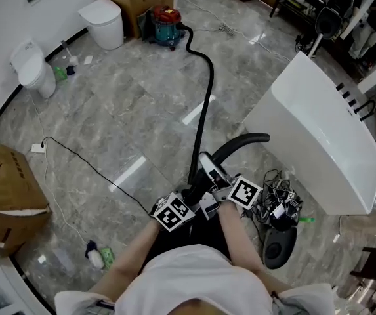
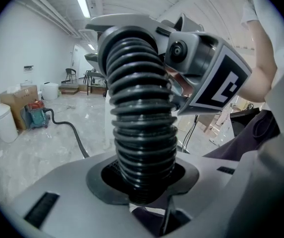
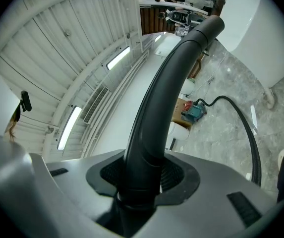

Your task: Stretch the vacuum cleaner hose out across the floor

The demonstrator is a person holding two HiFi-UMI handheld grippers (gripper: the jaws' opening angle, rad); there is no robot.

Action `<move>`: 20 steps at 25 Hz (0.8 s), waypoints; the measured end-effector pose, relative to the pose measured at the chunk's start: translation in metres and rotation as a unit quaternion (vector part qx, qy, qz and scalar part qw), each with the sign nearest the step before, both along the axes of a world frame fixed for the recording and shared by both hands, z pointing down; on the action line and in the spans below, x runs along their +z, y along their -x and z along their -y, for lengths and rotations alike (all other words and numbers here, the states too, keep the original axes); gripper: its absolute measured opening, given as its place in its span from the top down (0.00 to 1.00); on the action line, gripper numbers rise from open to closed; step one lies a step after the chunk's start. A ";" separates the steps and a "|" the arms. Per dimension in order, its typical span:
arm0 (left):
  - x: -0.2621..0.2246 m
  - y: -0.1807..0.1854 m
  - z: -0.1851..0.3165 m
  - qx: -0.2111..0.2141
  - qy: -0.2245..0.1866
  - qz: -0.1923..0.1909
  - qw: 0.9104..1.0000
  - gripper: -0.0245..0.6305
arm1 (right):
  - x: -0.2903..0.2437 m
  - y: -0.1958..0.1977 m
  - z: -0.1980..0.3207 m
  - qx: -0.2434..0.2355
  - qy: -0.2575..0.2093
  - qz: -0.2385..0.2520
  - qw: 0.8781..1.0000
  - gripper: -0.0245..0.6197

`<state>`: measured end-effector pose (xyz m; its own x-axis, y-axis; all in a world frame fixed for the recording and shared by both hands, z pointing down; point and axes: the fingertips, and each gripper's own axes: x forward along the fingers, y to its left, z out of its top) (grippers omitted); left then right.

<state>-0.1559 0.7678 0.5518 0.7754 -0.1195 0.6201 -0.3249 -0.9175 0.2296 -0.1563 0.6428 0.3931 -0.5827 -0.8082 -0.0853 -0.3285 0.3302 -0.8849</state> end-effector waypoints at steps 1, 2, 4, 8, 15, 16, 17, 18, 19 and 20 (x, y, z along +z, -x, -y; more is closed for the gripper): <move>0.001 0.000 -0.003 0.003 -0.001 0.001 1.000 0.72 | 0.000 0.000 -0.003 0.001 -0.001 0.001 1.000 0.71; 0.002 -0.001 -0.006 0.007 -0.002 0.002 1.000 0.72 | 0.000 0.000 -0.006 0.002 -0.001 0.001 1.000 0.71; 0.002 -0.004 -0.013 0.015 -0.001 0.006 1.000 0.72 | -0.001 -0.005 -0.013 0.005 0.001 0.002 1.000 0.71; -0.003 -0.016 -0.027 0.024 0.009 0.003 1.000 0.72 | 0.003 -0.025 -0.024 0.022 0.019 0.001 1.000 0.71; 0.000 -0.039 -0.043 0.038 0.018 0.000 0.999 0.72 | 0.007 -0.044 -0.035 0.021 0.033 -0.004 0.999 0.71; -0.001 -0.045 -0.047 0.039 0.021 0.000 0.999 0.72 | 0.008 -0.050 -0.039 0.021 0.036 -0.005 0.999 0.71; -0.003 -0.051 -0.053 0.041 0.023 0.000 0.999 0.72 | 0.009 -0.056 -0.045 0.022 0.039 -0.005 0.999 0.71; -0.003 -0.057 -0.060 0.044 0.026 0.002 0.999 0.72 | 0.011 -0.063 -0.050 0.024 0.043 -0.004 0.999 0.71; -0.003 -0.062 -0.067 0.046 0.029 0.003 0.998 0.72 | 0.012 -0.069 -0.056 0.026 0.048 -0.003 0.999 0.71; -0.003 -0.067 -0.075 0.048 0.031 0.003 0.998 0.72 | 0.014 -0.076 -0.062 0.029 0.052 -0.003 0.998 0.71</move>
